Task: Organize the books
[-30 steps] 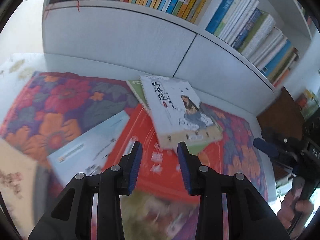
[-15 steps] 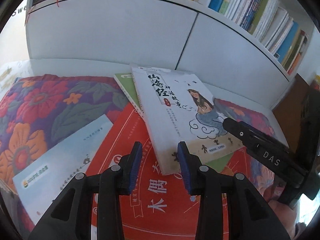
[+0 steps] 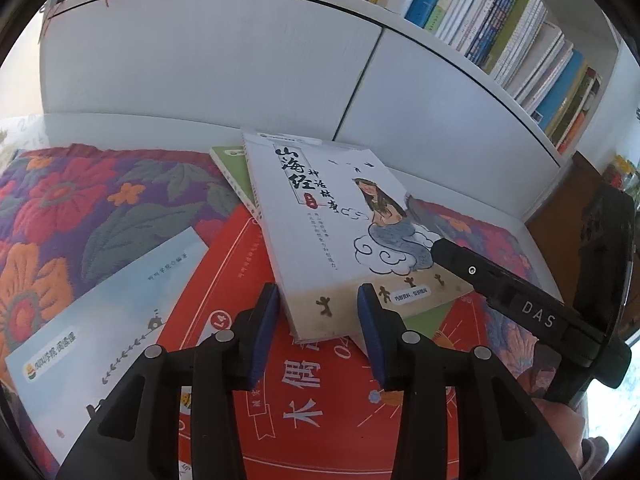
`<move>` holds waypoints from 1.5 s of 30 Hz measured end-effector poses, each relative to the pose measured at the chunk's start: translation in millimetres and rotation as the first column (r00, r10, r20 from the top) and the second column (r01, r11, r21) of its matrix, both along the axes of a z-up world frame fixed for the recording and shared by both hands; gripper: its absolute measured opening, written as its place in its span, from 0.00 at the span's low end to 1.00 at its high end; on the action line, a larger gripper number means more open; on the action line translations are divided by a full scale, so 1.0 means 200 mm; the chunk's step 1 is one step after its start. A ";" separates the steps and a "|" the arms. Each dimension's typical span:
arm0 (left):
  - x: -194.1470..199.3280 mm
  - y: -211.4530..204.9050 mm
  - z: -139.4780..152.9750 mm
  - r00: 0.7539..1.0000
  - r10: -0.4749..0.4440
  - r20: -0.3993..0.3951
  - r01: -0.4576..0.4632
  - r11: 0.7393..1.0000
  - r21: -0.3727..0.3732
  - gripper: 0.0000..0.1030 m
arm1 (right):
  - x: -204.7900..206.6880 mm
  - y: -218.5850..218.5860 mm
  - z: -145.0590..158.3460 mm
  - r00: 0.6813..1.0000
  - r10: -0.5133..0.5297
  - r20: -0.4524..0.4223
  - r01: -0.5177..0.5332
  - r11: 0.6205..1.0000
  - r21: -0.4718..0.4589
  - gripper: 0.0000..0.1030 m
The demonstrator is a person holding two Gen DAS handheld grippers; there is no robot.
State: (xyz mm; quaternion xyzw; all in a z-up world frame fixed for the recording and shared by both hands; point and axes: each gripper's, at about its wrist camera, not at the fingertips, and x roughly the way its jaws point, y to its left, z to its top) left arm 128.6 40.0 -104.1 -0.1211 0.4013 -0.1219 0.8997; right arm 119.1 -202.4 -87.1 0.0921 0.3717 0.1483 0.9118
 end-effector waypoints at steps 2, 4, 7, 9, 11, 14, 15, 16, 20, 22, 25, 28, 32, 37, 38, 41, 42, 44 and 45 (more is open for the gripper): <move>0.00 -0.01 0.00 1.000 0.000 0.000 0.000 1.000 -0.001 0.35 | 0.00 0.00 0.00 1.000 0.001 -0.001 -0.001 1.000 0.003 0.48; 0.00 -0.01 0.00 1.000 0.000 0.001 0.000 1.000 0.003 0.35 | 0.00 0.00 -0.01 1.000 0.001 -0.001 -0.001 1.000 -0.001 0.48; 0.00 -0.01 0.00 1.000 0.001 0.001 -0.001 1.000 0.006 0.35 | 0.00 0.01 -0.01 1.000 0.003 -0.003 -0.003 1.000 -0.002 0.50; 0.00 -0.02 0.00 1.000 0.001 0.001 -0.001 1.000 0.004 0.35 | 0.00 0.01 -0.01 1.000 0.005 -0.003 -0.005 1.000 -0.002 0.50; 0.00 -0.02 0.00 1.000 0.002 0.001 -0.002 1.000 0.007 0.35 | 0.00 0.01 -0.01 1.000 0.006 -0.003 -0.006 1.000 -0.001 0.50; 0.00 -0.02 0.00 1.000 0.004 0.000 -0.004 1.000 0.022 0.36 | -0.01 0.01 -0.01 1.000 0.008 -0.004 -0.008 1.000 0.001 0.50; 0.00 -0.03 0.00 1.000 0.002 -0.002 -0.002 0.999 0.037 0.36 | -0.01 0.00 -0.01 1.000 0.009 -0.005 -0.009 1.000 0.002 0.50; 0.00 -0.03 0.01 1.000 -0.001 -0.004 0.001 0.999 0.047 0.36 | -0.02 0.00 -0.01 1.000 0.009 -0.006 -0.009 1.000 0.000 0.50; -0.01 -0.03 0.02 0.999 0.008 -0.033 -0.006 0.998 0.062 0.36 | -0.07 0.04 0.01 1.000 0.023 -0.020 -0.024 0.998 -0.064 0.51; -0.02 -0.02 0.02 0.998 0.011 -0.063 -0.007 0.998 0.057 0.36 | -0.10 0.07 0.01 0.999 0.042 -0.032 -0.045 0.994 -0.104 0.53; -0.10 -0.01 0.04 0.996 -0.013 -0.088 0.019 0.997 0.073 0.36 | -0.21 0.07 0.02 0.996 0.060 -0.070 -0.066 0.994 -0.086 0.53; -0.21 0.00 0.07 0.993 -0.040 -0.107 0.049 0.995 0.085 0.36 | -0.30 0.03 0.02 0.991 0.062 -0.122 -0.066 0.997 -0.026 0.53; -0.43 0.01 0.08 0.990 -0.063 -0.126 0.078 0.990 0.114 0.36 | -0.47 0.02 0.03 0.983 0.075 -0.169 -0.074 0.997 0.012 0.53; -0.71 0.08 0.09 0.982 -0.086 -0.168 0.102 0.991 0.090 0.36 | -0.74 0.04 0.04 0.975 0.113 -0.192 -0.107 0.993 0.041 0.53; -0.77 0.10 0.09 0.979 -0.093 -0.183 0.107 0.992 0.068 0.36 | -0.83 0.04 0.05 0.975 0.126 -0.181 -0.120 0.992 0.045 0.53; -0.93 0.13 0.10 0.973 -0.110 -0.202 0.124 0.991 0.058 0.36 | -1.00 0.08 0.06 0.967 0.167 -0.194 -0.160 0.986 0.052 0.53; -1.01 0.12 0.12 0.973 -0.119 -0.196 0.135 0.988 0.070 0.36 | -1.05 0.09 0.07 0.964 0.180 -0.195 -0.171 0.983 0.062 0.53; -1.13 0.11 0.15 0.974 -0.137 -0.181 0.154 0.985 0.081 0.36 | -1.15 0.12 0.09 0.959 0.204 -0.196 -0.195 0.979 0.064 0.53; -1.19 0.10 0.16 0.974 -0.147 -0.171 0.163 0.984 0.079 0.36 | -1.19 0.12 0.10 0.958 0.211 -0.196 -0.202 0.977 0.062 0.53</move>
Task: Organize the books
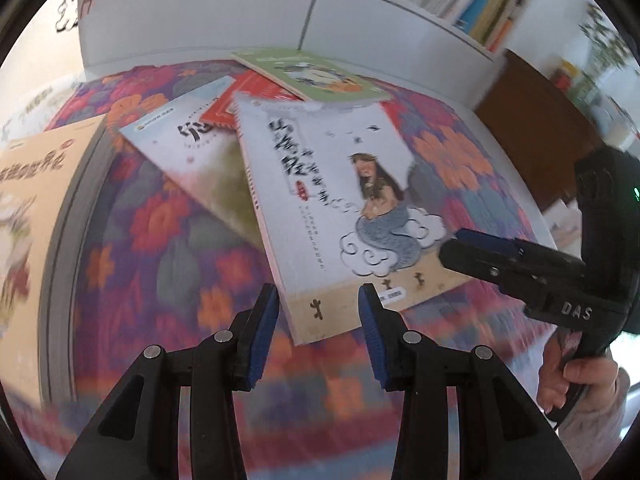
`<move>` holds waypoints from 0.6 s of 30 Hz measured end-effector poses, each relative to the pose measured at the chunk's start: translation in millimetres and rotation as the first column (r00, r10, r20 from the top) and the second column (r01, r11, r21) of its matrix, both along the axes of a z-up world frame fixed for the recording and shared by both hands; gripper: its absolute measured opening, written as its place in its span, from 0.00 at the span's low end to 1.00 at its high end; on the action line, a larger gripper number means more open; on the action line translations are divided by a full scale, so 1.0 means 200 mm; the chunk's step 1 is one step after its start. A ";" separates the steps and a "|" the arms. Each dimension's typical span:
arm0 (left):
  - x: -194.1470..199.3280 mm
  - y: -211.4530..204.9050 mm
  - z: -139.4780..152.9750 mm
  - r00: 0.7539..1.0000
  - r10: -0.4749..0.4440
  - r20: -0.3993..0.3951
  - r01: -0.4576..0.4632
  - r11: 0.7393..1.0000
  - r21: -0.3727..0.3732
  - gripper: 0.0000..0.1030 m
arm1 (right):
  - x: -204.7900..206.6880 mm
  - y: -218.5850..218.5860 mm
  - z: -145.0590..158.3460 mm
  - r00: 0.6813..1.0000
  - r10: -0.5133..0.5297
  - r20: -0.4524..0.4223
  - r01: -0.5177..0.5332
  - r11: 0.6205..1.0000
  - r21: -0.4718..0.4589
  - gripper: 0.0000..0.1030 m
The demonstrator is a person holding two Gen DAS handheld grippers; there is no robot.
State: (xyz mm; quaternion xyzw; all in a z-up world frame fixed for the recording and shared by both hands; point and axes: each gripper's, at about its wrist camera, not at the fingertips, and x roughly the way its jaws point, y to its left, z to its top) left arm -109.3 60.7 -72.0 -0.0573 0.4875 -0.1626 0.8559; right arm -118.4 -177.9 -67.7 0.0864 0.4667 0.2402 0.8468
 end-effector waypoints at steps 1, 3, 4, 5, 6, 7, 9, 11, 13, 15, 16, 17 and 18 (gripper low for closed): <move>-0.04 -0.01 0.01 1.000 -0.008 0.007 0.008 1.000 -0.001 0.36 | -0.05 0.01 0.01 1.000 0.009 -0.002 -0.009 1.000 0.002 0.53; -0.15 -0.03 0.04 1.000 -0.028 0.014 0.028 1.000 0.001 0.36 | -0.15 0.03 0.02 1.000 0.026 -0.013 -0.026 1.000 0.007 0.53; -0.18 -0.03 0.04 0.999 -0.038 0.013 0.038 0.999 -0.002 0.36 | -0.18 0.04 0.02 0.999 0.036 -0.022 -0.036 0.999 0.009 0.53; -0.23 -0.04 0.05 0.998 -0.055 0.013 0.055 0.998 0.001 0.36 | -0.24 0.05 0.02 0.998 0.053 -0.038 -0.052 0.999 0.014 0.53; -0.25 -0.05 0.05 0.998 -0.061 0.014 0.060 0.998 0.015 0.36 | -0.27 0.05 0.02 0.996 0.070 -0.052 -0.070 0.997 0.012 0.53; -0.27 -0.04 0.04 0.998 -0.058 0.014 0.057 0.998 0.038 0.36 | -0.30 0.06 0.02 0.994 0.090 -0.059 -0.091 0.996 -0.002 0.53; -0.24 -0.01 0.01 0.999 -0.043 -0.005 0.043 0.998 0.044 0.36 | -0.35 0.06 0.01 0.993 0.105 -0.061 -0.108 0.993 -0.040 0.53; -0.20 0.05 -0.01 1.000 -0.018 -0.018 0.018 1.000 0.018 0.36 | -0.32 0.03 -0.01 0.991 0.108 -0.084 -0.112 0.992 -0.052 0.53; -0.16 0.10 -0.01 1.000 0.019 -0.013 -0.018 1.000 0.010 0.36 | -0.27 -0.02 -0.02 0.991 0.083 -0.107 -0.089 0.995 -0.051 0.53; -0.09 0.14 -0.03 0.999 0.043 -0.021 -0.043 0.999 0.013 0.36 | -0.19 -0.07 -0.03 0.991 0.065 -0.121 -0.072 0.996 -0.051 0.53; -0.07 0.15 -0.05 0.998 0.050 -0.034 -0.050 0.999 0.010 0.36 | -0.16 -0.09 -0.04 0.990 0.058 -0.132 -0.065 0.997 -0.044 0.53; -0.04 0.16 -0.07 0.997 0.054 -0.054 -0.053 0.999 0.008 0.36 | -0.10 -0.11 -0.07 0.986 0.056 -0.157 -0.061 0.998 -0.025 0.53; -0.02 0.17 -0.10 0.995 0.058 -0.082 -0.058 0.998 0.004 0.35 | -0.07 -0.13 -0.08 0.982 0.061 -0.177 -0.064 0.998 -0.011 0.53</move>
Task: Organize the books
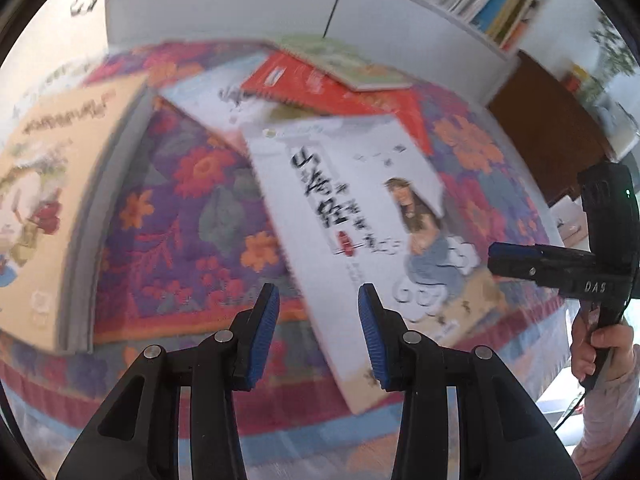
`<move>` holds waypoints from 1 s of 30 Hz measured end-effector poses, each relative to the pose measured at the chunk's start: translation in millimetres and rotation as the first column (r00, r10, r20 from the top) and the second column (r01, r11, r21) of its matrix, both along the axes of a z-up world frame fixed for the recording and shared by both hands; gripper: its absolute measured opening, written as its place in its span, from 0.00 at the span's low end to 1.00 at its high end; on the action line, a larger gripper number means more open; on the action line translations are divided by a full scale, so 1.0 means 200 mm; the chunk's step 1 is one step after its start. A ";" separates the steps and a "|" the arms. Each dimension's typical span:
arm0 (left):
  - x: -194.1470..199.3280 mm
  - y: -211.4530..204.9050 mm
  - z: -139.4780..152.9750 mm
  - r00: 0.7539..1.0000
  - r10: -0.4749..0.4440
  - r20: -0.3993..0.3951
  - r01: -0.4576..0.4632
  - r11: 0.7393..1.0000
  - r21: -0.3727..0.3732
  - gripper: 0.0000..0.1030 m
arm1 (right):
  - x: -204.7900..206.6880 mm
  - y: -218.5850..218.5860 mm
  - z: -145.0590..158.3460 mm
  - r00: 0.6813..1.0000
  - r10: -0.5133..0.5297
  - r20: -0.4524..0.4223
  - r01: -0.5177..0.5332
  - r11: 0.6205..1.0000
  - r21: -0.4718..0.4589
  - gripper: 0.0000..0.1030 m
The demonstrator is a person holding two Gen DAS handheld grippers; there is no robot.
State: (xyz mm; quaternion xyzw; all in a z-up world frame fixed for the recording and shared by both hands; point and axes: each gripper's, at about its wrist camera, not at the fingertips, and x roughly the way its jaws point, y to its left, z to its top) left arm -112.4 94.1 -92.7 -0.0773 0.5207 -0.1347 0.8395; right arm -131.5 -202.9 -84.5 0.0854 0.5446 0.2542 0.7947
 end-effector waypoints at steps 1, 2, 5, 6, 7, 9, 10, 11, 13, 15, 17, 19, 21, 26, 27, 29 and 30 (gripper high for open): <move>0.02 0.01 -0.04 1.000 0.002 -0.028 -0.002 1.000 -0.006 0.35 | 0.05 0.00 -0.04 0.999 0.009 -0.039 -0.008 1.000 0.018 0.51; 0.04 0.01 -0.07 0.999 -0.001 -0.044 0.000 1.000 -0.019 0.35 | 0.09 0.00 -0.06 0.998 0.020 -0.066 -0.018 0.999 0.033 0.51; 0.08 0.03 -0.08 0.999 -0.016 -0.031 0.014 0.998 -0.059 0.35 | 0.18 0.03 -0.09 0.995 0.067 -0.075 -0.062 0.995 0.076 0.51; 0.10 0.04 -0.08 0.999 -0.019 -0.034 0.016 0.997 -0.077 0.34 | 0.21 0.04 -0.09 0.994 0.080 -0.079 -0.073 0.993 0.088 0.51; 0.12 0.05 -0.09 0.999 -0.023 -0.028 0.021 0.996 -0.091 0.34 | 0.23 0.05 -0.10 0.992 0.092 -0.083 -0.083 0.991 0.106 0.51; 0.16 0.04 -0.09 0.999 -0.040 -0.006 0.039 0.995 -0.094 0.34 | 0.30 0.06 -0.12 0.988 0.120 -0.093 -0.105 0.984 0.147 0.48; 0.17 0.03 -0.10 0.999 -0.044 0.000 0.044 0.995 -0.091 0.34 | 0.33 0.06 -0.12 0.988 0.124 -0.097 -0.108 0.981 0.161 0.45; 0.18 0.03 -0.10 0.999 -0.046 0.006 0.046 0.995 -0.089 0.34 | 0.35 0.07 -0.13 0.987 0.128 -0.098 -0.111 0.979 0.169 0.41; 0.20 0.03 -0.10 0.999 -0.037 0.014 0.039 0.994 -0.101 0.34 | 0.38 0.09 -0.14 0.986 0.136 -0.097 -0.118 0.978 0.169 0.33; 0.21 0.03 -0.10 0.999 -0.020 0.026 0.023 0.994 -0.109 0.33 | 0.40 0.08 -0.15 0.986 0.139 -0.095 -0.121 0.978 0.172 0.26; 0.21 0.03 -0.11 0.999 -0.003 0.039 0.007 0.994 -0.107 0.33 | 0.42 0.07 -0.17 0.986 0.135 -0.101 -0.115 0.977 0.181 0.17; 0.21 0.02 -0.11 0.999 0.006 0.053 0.000 0.995 -0.098 0.33 | 0.43 0.05 -0.19 0.985 0.131 -0.111 -0.104 0.971 0.217 0.15; 0.21 0.02 -0.11 0.998 0.009 0.065 -0.003 0.996 -0.093 0.34 | 0.43 0.03 -0.20 0.986 0.123 -0.112 -0.093 0.966 0.242 0.15; 0.21 0.03 -0.11 0.998 0.006 0.065 0.001 0.994 -0.112 0.34 | 0.40 0.04 -0.18 0.990 0.117 -0.075 -0.098 0.972 0.213 0.15; 0.21 0.03 -0.11 0.998 0.006 0.066 0.002 0.994 -0.112 0.34 | 0.40 0.05 -0.18 0.991 0.117 -0.070 -0.100 0.973 0.207 0.15; 0.21 0.03 -0.11 0.998 0.007 0.069 0.001 0.994 -0.112 0.34 | 0.40 0.05 -0.18 0.991 0.111 -0.069 -0.095 0.973 0.209 0.15; 0.21 0.03 -0.11 0.998 0.007 0.069 0.001 0.994 -0.112 0.34 | 0.40 0.04 -0.19 0.991 0.111 -0.069 -0.094 0.973 0.212 0.15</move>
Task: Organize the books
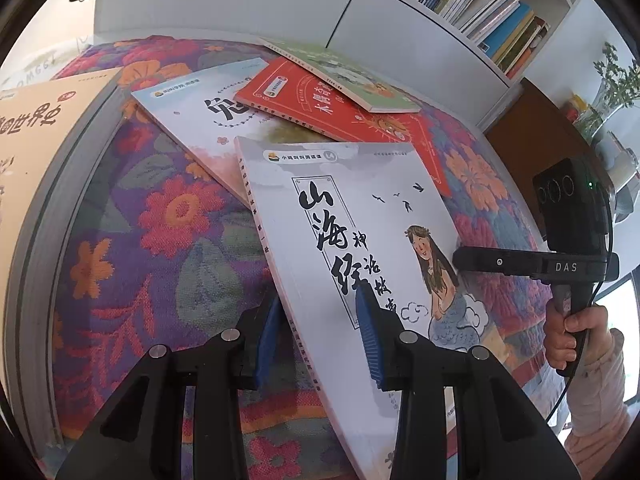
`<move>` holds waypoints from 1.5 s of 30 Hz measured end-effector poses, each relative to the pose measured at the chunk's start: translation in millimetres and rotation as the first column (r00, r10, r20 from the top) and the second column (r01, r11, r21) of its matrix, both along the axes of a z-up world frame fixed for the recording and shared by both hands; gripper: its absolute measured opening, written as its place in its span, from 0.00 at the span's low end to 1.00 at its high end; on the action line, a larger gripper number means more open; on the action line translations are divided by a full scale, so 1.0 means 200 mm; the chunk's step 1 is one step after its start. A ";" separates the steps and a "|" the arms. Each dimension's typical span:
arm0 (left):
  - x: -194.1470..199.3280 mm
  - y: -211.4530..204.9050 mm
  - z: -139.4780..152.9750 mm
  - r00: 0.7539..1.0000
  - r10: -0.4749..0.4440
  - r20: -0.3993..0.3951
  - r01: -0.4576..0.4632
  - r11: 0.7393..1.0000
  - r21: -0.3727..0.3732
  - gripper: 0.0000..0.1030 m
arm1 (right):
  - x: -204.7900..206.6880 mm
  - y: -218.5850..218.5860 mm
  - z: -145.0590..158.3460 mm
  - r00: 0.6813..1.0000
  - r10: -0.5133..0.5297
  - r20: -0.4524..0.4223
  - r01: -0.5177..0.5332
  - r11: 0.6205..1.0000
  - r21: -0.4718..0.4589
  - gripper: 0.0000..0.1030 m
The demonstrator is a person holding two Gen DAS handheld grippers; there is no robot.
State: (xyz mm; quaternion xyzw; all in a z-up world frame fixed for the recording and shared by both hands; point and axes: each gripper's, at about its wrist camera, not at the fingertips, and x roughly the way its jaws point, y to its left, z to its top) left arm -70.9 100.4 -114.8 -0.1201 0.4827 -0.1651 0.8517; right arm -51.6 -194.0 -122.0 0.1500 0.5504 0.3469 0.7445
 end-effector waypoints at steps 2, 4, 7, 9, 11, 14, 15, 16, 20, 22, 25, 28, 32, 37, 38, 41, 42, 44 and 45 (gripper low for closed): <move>0.00 0.00 0.00 1.000 -0.001 0.000 0.001 1.000 -0.001 0.34 | 0.00 0.00 0.00 1.000 0.002 -0.003 -0.002 1.000 0.002 0.15; 0.00 0.00 0.00 1.000 0.001 0.002 -0.001 1.000 -0.008 0.34 | 0.01 0.00 0.00 1.000 0.005 -0.004 -0.005 1.000 -0.005 0.15; -0.03 0.01 0.00 1.000 0.002 -0.005 -0.002 1.000 -0.019 0.33 | 0.00 0.00 0.01 1.000 0.018 -0.012 -0.018 1.000 -0.014 0.15; -0.06 0.03 0.00 1.000 0.003 -0.026 -0.003 1.000 -0.028 0.30 | 0.00 0.00 0.00 0.998 0.047 -0.045 -0.047 0.999 -0.005 0.15; -0.10 0.04 0.01 0.999 -0.003 -0.036 0.003 1.000 -0.013 0.29 | -0.01 -0.01 -0.01 0.994 0.067 -0.081 -0.065 0.998 0.026 0.15; -0.14 0.02 0.01 0.999 -0.020 -0.045 0.021 1.000 0.009 0.29 | 0.00 -0.03 -0.04 0.992 0.046 -0.114 -0.038 0.996 0.075 0.15; -0.14 0.01 0.02 0.999 -0.015 -0.050 0.016 1.000 0.014 0.29 | 0.00 -0.03 -0.04 0.993 0.033 -0.115 -0.024 0.996 0.081 0.15; -0.13 0.01 0.02 0.998 -0.011 -0.055 0.012 1.000 0.019 0.29 | -0.01 -0.02 -0.03 0.994 0.017 -0.104 -0.009 0.997 0.075 0.16; -0.12 0.03 0.05 0.998 0.000 -0.070 0.002 1.000 0.029 0.29 | -0.09 0.04 0.03 0.997 -0.013 -0.075 0.014 1.000 0.022 0.19; -0.11 0.05 0.08 0.998 -0.006 -0.070 0.007 1.000 0.011 0.28 | -0.13 0.06 0.07 0.997 -0.008 -0.076 0.012 0.998 0.057 0.19; -0.11 0.06 0.13 0.998 -0.014 -0.066 0.014 1.000 0.008 0.28 | -0.21 0.14 0.19 0.999 0.025 -0.029 -0.023 0.998 0.058 0.19; -0.13 0.05 0.17 0.999 -0.011 -0.038 0.013 0.998 0.062 0.28 | -0.26 0.22 0.27 0.999 0.042 0.002 -0.043 0.998 0.047 0.19; -0.14 0.06 0.22 0.999 -0.023 -0.022 0.025 0.997 0.072 0.28 | -0.28 0.28 0.31 0.998 0.063 0.029 -0.063 0.998 0.027 0.19; -0.15 0.11 0.26 1.000 -0.015 -0.022 0.016 0.999 0.052 0.28 | -0.29 0.34 0.35 0.996 0.065 0.061 -0.065 0.998 0.004 0.19; -0.15 0.12 0.27 1.000 -0.011 -0.019 0.012 0.999 0.042 0.28 | -0.30 0.35 0.36 0.996 0.065 0.067 -0.066 0.998 0.005 0.19; -0.15 0.14 0.30 1.000 -0.004 -0.003 0.005 0.999 0.034 0.28 | -0.32 0.35 0.39 0.995 0.066 0.081 -0.067 0.998 0.010 0.19; -0.16 0.15 0.31 1.000 -0.004 0.003 0.004 0.999 0.038 0.28 | -0.32 0.37 0.40 0.994 0.068 0.083 -0.069 0.998 0.011 0.19; -0.16 0.15 0.34 1.000 -0.005 0.018 0.004 0.999 0.043 0.28 | -0.33 0.39 0.43 0.993 0.073 0.094 -0.074 0.997 0.006 0.20; -0.16 0.16 0.35 1.000 -0.005 0.025 0.004 0.999 0.044 0.28 | -0.33 0.40 0.44 0.992 0.077 0.101 -0.077 0.997 -0.001 0.20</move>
